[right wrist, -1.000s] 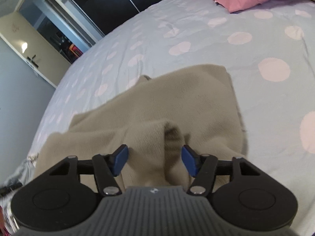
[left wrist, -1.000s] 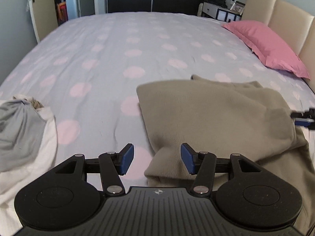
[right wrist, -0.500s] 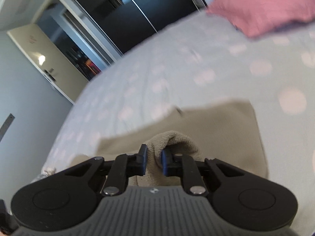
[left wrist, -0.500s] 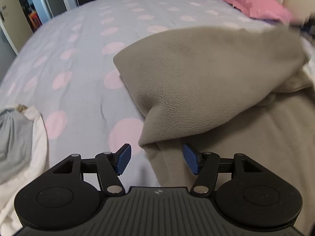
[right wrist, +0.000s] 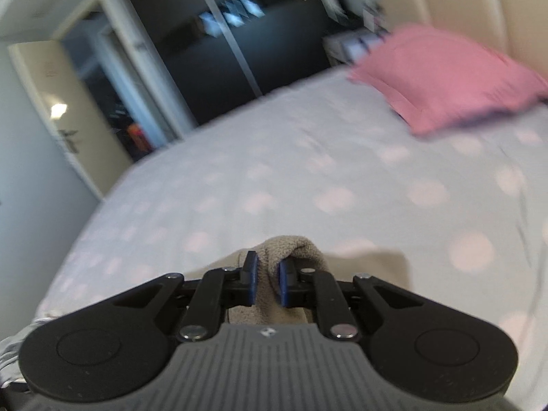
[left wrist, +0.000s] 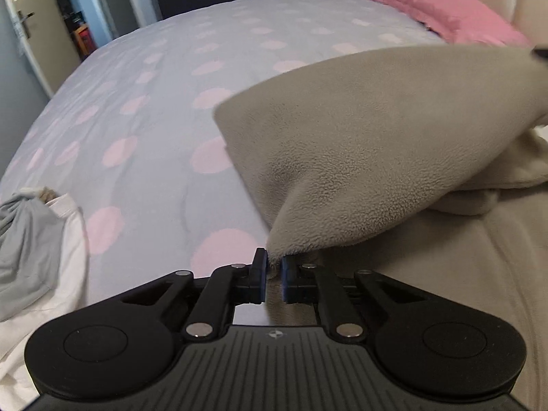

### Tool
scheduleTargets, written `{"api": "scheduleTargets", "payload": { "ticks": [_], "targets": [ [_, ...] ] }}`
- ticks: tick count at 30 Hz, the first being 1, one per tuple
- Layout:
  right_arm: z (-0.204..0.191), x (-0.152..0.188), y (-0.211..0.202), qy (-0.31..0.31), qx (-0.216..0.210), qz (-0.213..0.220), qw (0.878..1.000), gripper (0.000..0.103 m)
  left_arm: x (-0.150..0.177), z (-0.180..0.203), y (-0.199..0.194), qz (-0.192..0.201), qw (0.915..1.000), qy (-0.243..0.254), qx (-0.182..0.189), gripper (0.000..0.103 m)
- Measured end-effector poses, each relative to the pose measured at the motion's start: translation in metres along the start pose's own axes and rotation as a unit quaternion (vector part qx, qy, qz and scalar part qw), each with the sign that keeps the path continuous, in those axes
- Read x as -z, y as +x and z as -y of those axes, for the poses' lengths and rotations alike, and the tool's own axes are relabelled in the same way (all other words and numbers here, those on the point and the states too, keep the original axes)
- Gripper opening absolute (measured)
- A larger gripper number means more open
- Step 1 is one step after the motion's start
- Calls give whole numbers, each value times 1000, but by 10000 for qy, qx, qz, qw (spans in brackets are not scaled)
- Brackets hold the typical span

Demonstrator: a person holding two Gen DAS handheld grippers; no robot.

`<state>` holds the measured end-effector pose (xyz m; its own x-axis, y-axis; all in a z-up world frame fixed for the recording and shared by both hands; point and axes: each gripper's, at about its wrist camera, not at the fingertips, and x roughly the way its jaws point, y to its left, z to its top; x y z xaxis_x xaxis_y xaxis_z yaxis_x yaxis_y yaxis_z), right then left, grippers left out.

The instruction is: Fold clothes

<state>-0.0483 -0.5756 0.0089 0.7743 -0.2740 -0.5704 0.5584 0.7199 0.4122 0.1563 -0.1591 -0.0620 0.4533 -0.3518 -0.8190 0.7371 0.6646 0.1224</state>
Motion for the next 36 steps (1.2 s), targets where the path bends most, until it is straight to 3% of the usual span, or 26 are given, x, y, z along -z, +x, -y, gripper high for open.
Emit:
{"api": "scheduleTargets", "payload": {
  "ticks": [2,4,8,9,12,13,14,17,21,24,30,31,32,36],
  "targets": [
    [16,10,16,55,336,-171,9993,14,1,6,2,-41,9999,110,45,14],
    [23,20,30,48,581,-365,9976,14,5,2,12,-374,9993,25,-27,12],
    [25,32,44,-143,695,-629,9955,14,13,-15,24,-815,9961,-331,-87,7],
    [25,34,46,-154,671,-676,9953,14,14,-17,25,-909,9951,-297,-261,1],
    [30,37,38,-127,628,-673,9957,22,18,-26,25,-999,9929,-319,-558,1],
    [32,37,34,-96,613,-640,9960,33,18,-30,21,-922,9935,-437,-499,1],
    [34,36,29,-38,593,-578,9966,37,17,-34,17,-834,9941,-539,-444,1],
    [40,34,15,46,555,-451,9974,37,8,-35,-2,-357,9972,-550,-363,2],
    [49,39,2,85,450,-436,9980,40,-12,-21,-18,249,9985,-485,-57,13],
    [61,51,3,229,256,-553,9979,51,-26,-2,-20,474,9980,-413,111,14],
    [65,72,15,-67,-12,-750,9972,50,-49,20,-4,680,9959,-470,359,17],
    [65,76,19,-89,-75,-811,9966,43,-51,20,1,675,9957,-511,389,16],
    [64,79,22,-92,-114,-903,9958,28,-53,21,7,670,9954,-551,418,16],
    [50,85,23,-585,130,-1149,9916,22,-58,27,28,552,9967,-517,295,17]
  ]
}}
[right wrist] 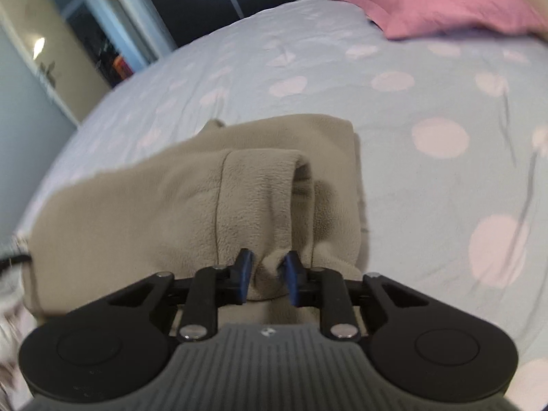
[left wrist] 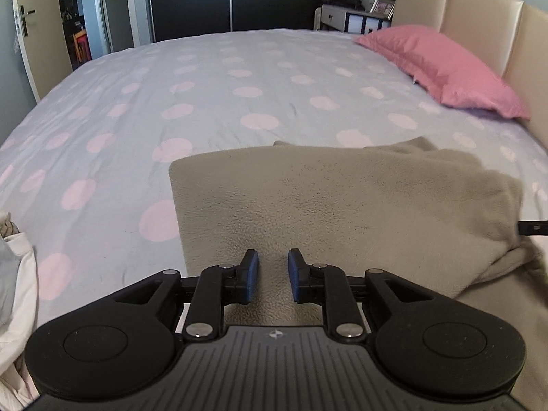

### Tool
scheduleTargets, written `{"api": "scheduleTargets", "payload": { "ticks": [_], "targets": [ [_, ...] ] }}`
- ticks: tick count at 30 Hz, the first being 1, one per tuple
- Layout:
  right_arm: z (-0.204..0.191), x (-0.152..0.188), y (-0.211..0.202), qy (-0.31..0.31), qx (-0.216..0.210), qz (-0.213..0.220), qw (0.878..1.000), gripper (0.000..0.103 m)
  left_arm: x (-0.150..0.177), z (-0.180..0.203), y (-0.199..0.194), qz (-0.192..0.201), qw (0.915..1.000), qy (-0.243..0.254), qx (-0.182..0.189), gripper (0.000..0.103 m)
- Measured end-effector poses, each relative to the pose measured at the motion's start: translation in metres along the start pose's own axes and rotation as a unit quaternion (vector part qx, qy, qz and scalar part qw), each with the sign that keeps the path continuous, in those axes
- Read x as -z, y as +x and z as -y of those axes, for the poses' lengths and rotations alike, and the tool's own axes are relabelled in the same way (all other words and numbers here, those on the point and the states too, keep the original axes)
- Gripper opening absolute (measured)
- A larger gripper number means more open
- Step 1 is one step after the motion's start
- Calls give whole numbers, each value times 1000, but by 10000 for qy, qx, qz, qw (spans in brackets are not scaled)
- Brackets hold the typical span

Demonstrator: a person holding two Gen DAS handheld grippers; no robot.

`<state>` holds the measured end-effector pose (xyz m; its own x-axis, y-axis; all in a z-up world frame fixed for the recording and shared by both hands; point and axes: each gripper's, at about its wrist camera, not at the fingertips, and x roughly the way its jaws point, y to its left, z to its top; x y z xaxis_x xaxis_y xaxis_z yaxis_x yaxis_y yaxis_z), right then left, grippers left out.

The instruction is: Fold clothes

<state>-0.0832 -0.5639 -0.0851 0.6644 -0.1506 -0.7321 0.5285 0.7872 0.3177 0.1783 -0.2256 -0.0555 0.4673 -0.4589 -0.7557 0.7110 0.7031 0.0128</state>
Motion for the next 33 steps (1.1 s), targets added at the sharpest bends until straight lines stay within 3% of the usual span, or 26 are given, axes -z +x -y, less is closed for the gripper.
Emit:
{"api": "scheduleTargets", "payload": {
  "ticks": [4,9,12,14,15,20,24,33],
  "targets": [
    [6,2,6,88,243,-111,9996,9,5,1,22,-249,9994,117,-214,16],
    [9,1,11,-55,336,-208,9992,10,9,-4,34,-431,9984,162,-314,16],
    [8,1,2,-227,440,-172,9986,13,8,-6,25,-378,9985,172,-343,17],
    [6,2,-9,-334,554,-57,9979,27,8,-5,13,-293,9982,266,-440,17],
    [5,3,-15,-412,585,10,9974,27,9,-3,6,-249,9981,320,-471,20],
    [-10,11,-44,-716,185,163,9971,33,20,10,-30,27,9979,631,-130,25],
    [-41,30,-64,-1365,-136,145,9904,34,42,26,-56,73,9942,1055,188,27],
    [-110,112,-98,-3056,-765,-264,9487,34,120,55,-111,-23,9742,2071,894,29]
  ]
}}
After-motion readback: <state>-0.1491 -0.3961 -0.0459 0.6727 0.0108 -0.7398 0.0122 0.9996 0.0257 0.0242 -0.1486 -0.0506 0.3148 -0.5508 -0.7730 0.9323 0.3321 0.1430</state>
